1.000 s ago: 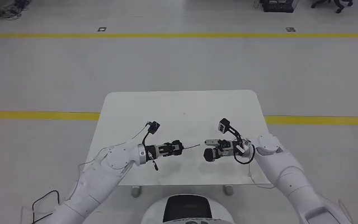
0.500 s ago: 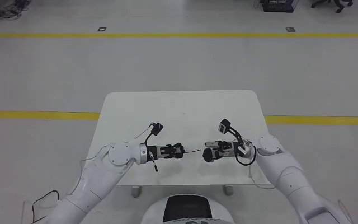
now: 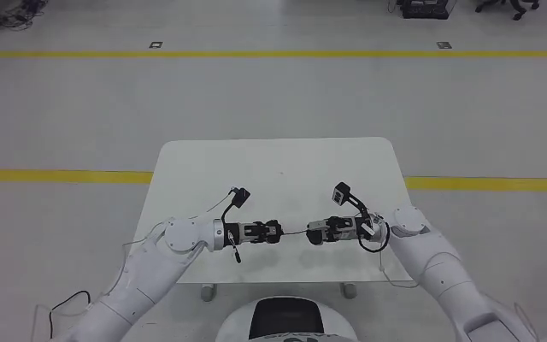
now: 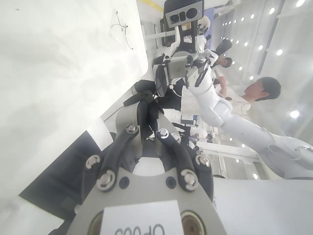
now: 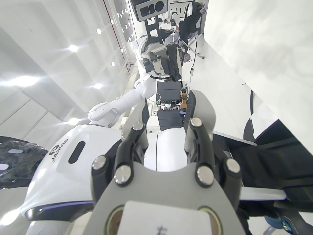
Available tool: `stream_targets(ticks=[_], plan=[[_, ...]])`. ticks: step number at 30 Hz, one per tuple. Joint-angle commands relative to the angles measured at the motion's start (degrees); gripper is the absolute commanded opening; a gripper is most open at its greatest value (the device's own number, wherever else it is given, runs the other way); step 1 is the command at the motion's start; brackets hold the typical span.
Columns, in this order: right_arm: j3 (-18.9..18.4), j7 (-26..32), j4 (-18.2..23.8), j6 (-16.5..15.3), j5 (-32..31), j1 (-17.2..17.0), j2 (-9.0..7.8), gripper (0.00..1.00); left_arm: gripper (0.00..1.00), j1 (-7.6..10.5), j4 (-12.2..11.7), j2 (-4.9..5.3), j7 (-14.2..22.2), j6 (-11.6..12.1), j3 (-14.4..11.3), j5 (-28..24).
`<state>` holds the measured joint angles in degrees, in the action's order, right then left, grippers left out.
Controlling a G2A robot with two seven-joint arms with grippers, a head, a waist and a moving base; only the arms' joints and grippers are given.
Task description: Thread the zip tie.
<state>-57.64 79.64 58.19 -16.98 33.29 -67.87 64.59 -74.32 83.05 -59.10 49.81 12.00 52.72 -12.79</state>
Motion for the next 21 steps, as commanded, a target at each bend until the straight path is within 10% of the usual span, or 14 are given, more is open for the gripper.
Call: stream_targets(ticks=[1, 10, 21], plan=[[0.12, 0.0, -0.02, 0.0, -0.12, 0.05, 0.0, 0.21, 0.0, 0.05, -0.02, 0.04, -0.06, 0.03, -0.09, -0.03], [0.94, 0.0, -0.54, 0.35, -0.53, 0.51, 0.11, 0.03, 0.0, 0.29, -0.12, 0.22, -0.18, -0.17, -0.48, -0.24], [1.4, -0.09, -1.35, 0.19, -0.43, 0.94, 0.21, 0.12, 0.0, 0.52, -0.14, 0.44, 0.17, 0.38, -1.05, -0.28]])
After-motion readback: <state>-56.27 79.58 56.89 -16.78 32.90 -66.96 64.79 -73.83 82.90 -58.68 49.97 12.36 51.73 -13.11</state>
